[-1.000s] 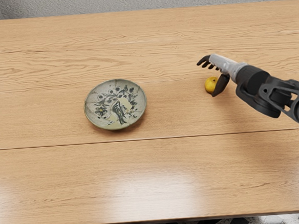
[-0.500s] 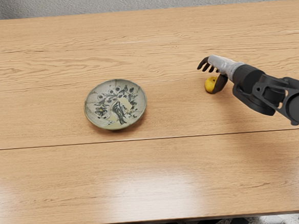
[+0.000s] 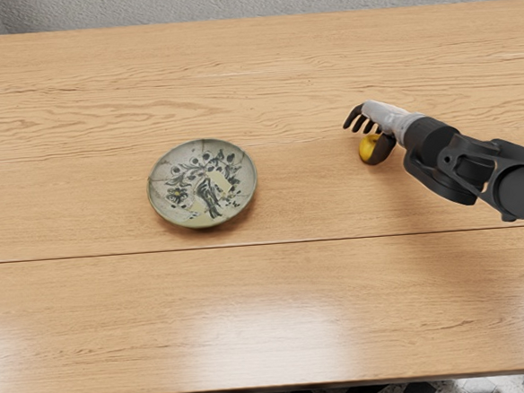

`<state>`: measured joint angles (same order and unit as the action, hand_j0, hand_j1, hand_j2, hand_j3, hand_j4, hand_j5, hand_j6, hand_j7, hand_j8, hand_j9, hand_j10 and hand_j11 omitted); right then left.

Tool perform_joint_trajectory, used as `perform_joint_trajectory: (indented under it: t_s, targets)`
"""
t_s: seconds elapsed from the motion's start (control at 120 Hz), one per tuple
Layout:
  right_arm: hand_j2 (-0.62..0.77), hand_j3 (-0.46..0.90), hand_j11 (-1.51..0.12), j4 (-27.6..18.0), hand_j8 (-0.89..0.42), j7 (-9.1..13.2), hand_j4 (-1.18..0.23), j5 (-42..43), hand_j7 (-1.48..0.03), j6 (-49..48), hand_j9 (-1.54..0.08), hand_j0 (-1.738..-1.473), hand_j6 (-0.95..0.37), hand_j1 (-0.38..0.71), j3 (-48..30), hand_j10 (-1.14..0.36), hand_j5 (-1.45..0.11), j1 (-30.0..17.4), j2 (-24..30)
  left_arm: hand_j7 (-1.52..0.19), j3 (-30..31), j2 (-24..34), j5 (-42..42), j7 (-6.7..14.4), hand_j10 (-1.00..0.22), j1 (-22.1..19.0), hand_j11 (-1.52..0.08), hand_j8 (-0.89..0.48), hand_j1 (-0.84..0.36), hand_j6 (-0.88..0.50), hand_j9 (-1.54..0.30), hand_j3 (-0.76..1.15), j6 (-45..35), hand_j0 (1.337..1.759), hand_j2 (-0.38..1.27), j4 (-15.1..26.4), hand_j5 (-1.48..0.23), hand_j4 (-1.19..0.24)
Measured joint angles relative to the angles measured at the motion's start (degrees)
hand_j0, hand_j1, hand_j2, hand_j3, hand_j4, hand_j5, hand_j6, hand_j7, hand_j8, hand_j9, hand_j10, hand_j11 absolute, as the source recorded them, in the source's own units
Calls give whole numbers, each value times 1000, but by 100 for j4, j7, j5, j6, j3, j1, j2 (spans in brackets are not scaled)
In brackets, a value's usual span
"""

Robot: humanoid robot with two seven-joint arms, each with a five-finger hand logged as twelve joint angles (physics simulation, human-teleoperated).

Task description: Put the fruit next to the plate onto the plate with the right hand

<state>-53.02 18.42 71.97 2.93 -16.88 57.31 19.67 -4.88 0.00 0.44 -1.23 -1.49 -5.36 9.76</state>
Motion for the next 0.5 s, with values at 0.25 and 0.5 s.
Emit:
perform_joint_trajectory:
  t_s: [0.25, 0.5]
  targets:
    - [-80, 0, -537, 26, -415, -62, -415, 0, -537, -3, -537, -1658, -416, 145, -4, -414, -537, -14, 35, 0, 2, 0, 0, 0, 0, 0, 0, 0, 349, -1, 0, 0, 0, 1658, 0, 0, 0, 0]
    - [-82, 0, -560, 144, -433, -163, -432, -3, -560, -6, -560, -1658, -433, 166, -1, -432, -560, -85, 16, 0, 0, 0, 0, 0, 0, 0, 0, 0, 349, -1, 0, 0, 0, 1658, 0, 0, 0, 0]
